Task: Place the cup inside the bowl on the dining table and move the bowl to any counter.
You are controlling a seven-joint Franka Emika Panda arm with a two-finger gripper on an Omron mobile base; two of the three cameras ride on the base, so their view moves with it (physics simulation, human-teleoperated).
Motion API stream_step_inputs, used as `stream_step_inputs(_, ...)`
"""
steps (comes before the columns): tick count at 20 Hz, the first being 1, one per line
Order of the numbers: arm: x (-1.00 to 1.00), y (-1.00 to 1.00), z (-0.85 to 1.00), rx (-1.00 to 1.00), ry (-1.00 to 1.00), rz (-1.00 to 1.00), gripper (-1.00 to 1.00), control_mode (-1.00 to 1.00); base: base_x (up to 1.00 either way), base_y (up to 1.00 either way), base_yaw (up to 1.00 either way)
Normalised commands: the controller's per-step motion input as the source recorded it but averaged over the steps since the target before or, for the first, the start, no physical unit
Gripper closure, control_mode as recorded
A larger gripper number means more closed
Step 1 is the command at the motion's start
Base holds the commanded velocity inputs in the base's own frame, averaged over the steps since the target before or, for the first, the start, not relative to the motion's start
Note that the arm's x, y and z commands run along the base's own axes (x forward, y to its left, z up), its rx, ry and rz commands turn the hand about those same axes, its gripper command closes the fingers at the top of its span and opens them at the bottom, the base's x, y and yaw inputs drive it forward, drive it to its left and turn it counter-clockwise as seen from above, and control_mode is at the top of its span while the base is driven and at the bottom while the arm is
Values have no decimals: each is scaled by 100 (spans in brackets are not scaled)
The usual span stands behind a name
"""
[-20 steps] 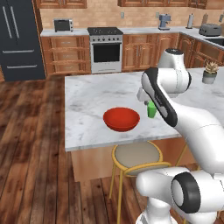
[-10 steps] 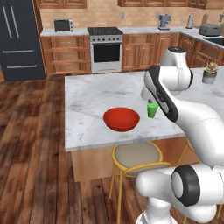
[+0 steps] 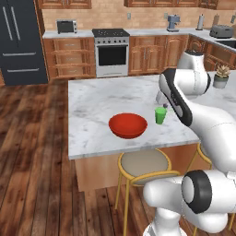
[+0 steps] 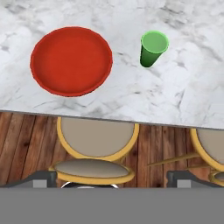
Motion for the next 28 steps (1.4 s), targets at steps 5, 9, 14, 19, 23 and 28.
stream_step_inputs(5,0,-28,0,0,0,0,-100,-100,0,0,0)
stream_step_inputs(9,0,-22,0,0,0,0,-100,-100,0,0,0)
stream_step_inputs(14,0,-28,0,0,0,0,-100,-100,0,0,0)
stream_step_inputs(19,0,-25,0,0,0,0,-100,-100,0,0,0)
stream_step_inputs(23,0,-18,0,-1,0,0,-100,-100,0,0,0)
stream_step_inputs(28,2,-1,0,-1,0,0,-100,-100,0,0,0)
